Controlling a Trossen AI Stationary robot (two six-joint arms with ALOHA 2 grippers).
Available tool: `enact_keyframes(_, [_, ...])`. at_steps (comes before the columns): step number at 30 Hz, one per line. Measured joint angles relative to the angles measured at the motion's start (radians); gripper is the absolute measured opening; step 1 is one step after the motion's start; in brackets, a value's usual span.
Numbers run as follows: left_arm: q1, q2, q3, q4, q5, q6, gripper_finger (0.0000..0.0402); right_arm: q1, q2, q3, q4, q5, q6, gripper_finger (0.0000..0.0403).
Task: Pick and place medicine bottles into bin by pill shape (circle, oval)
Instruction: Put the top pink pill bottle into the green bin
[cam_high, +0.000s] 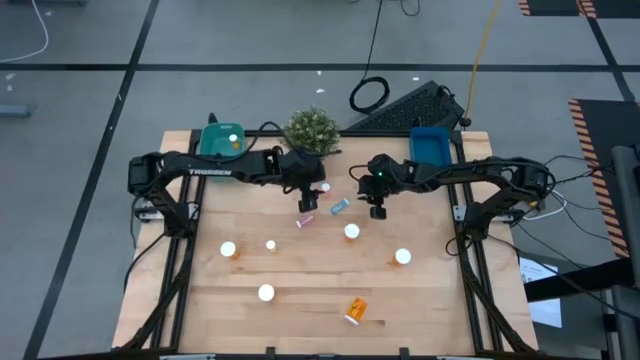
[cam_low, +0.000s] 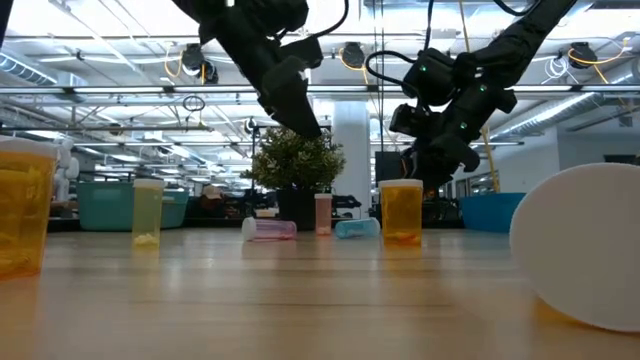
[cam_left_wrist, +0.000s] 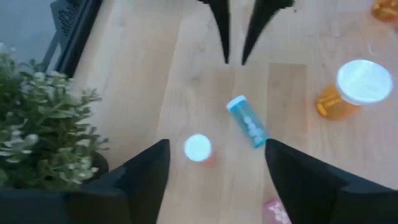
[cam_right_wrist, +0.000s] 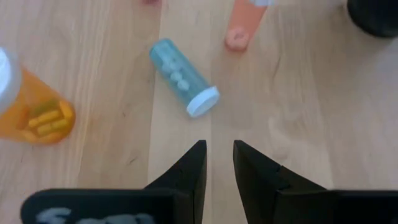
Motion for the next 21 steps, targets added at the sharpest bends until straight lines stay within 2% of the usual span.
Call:
enact_keyframes(5, [0.026, 0.047, 0.044, -0.046, 0.011, 0.021, 0.0339, -0.002, 0.0, 0.0, 0.013, 0.001, -0.043, 0.0075])
enact_keyframes(8, [0.028, 0.114, 0.097, -0.096, 0.008, 0.045, 0.0351, -0.007, 0.0, 0.0, 0.017, 0.002, -0.068, 0.0075])
enact_keyframes(14, [0.044, 0.215, 0.174, -0.147, -0.004, 0.06, 0.0332, -0.025, 0.0, 0.0, -0.013, 0.0, -0.091, 0.0075])
enact_keyframes(21, [0.054, 0.251, 0.173, -0.135, 0.003, 0.052, 0.0307, -0.054, -0.005, 0.0, -0.102, 0.0, -0.129, 0.0075])
